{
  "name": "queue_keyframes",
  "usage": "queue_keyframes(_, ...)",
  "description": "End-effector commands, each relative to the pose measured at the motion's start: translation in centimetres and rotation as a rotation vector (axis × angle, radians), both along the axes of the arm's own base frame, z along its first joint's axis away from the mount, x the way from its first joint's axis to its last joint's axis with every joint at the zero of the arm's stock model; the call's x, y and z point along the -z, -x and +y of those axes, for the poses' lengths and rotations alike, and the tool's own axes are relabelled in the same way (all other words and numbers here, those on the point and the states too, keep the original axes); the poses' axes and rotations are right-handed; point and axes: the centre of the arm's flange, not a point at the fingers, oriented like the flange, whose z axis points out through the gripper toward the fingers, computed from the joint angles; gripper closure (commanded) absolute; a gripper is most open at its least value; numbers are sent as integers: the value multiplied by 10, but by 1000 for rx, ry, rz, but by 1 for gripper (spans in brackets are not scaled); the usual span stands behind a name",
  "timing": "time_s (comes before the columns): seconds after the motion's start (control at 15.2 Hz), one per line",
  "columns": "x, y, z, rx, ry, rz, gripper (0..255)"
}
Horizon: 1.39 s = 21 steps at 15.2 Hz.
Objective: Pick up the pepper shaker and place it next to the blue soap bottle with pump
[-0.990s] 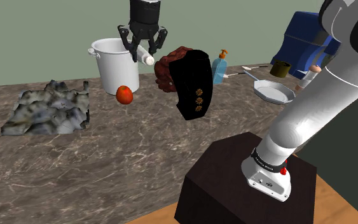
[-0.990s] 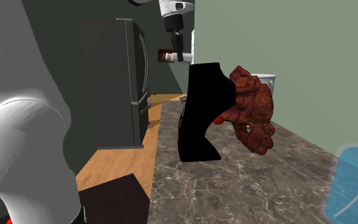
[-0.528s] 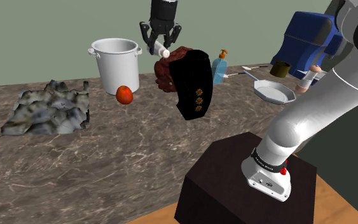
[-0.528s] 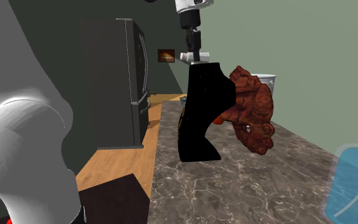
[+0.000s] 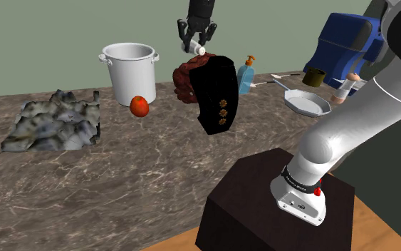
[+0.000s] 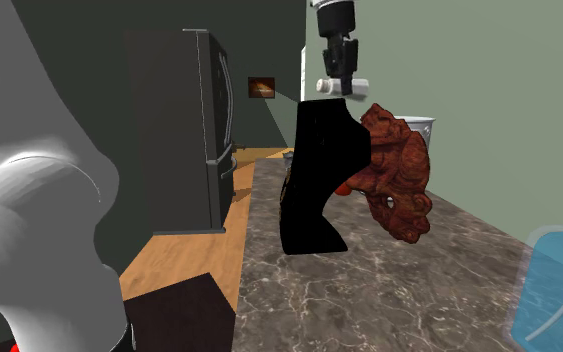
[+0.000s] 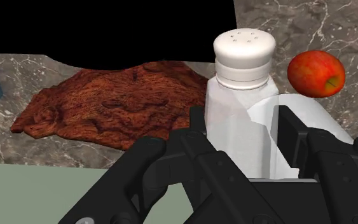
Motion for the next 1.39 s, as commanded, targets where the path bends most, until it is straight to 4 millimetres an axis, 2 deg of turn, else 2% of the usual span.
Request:
queue_keyframes(0.0, 1, -5, -27, -2, 0, 0, 255)
queue_keyframes(1.32, 1, -55, -287, -2, 0, 0, 255)
